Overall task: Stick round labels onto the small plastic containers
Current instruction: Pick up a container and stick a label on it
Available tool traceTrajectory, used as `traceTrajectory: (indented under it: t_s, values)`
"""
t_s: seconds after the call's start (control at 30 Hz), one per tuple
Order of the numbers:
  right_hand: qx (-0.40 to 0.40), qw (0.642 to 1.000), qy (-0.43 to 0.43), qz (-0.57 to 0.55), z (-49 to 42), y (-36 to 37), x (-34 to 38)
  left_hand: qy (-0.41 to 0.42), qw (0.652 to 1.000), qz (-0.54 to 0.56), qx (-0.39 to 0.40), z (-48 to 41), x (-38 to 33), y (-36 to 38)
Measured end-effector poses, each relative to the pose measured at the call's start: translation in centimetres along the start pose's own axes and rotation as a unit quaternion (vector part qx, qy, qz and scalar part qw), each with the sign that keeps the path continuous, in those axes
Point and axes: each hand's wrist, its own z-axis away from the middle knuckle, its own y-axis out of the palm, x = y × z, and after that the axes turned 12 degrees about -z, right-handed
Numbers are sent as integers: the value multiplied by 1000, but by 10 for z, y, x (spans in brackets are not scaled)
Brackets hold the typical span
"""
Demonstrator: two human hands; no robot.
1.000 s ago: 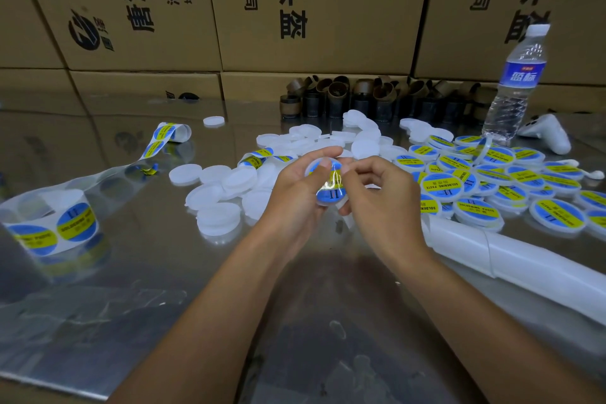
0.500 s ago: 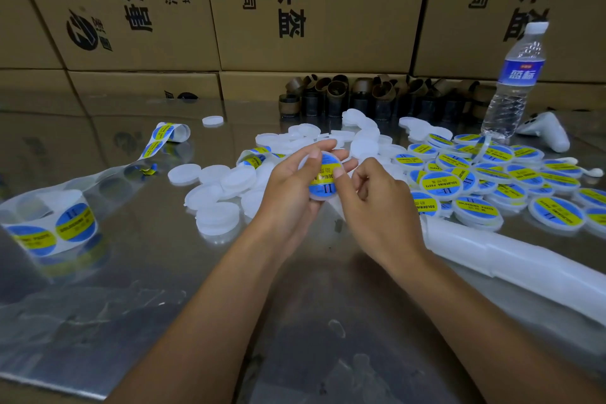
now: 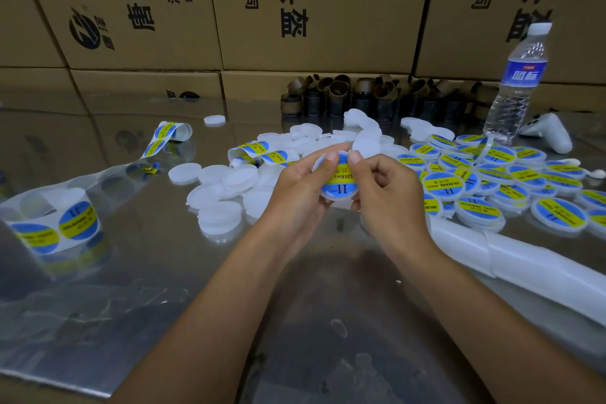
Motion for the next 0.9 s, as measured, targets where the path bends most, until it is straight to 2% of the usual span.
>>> traceTrajectory:
  t_s: [0.1, 0.33, 0.53, 0.9]
  values:
    - [-25, 1000, -19, -4, -1, -2, 2, -8, 997, -58, -40, 1, 2, 0]
    - [12, 999, -27, 12, 3, -2, 0, -11, 994, -70, -82, 2, 1, -2]
    - [-30, 999, -23, -2, 1, -2, 0, -21, 994, -102, -38, 3, 2, -1]
    - [-54, 998, -11, -7, 0, -4, 2, 18, 989, -147, -24, 5, 2, 2]
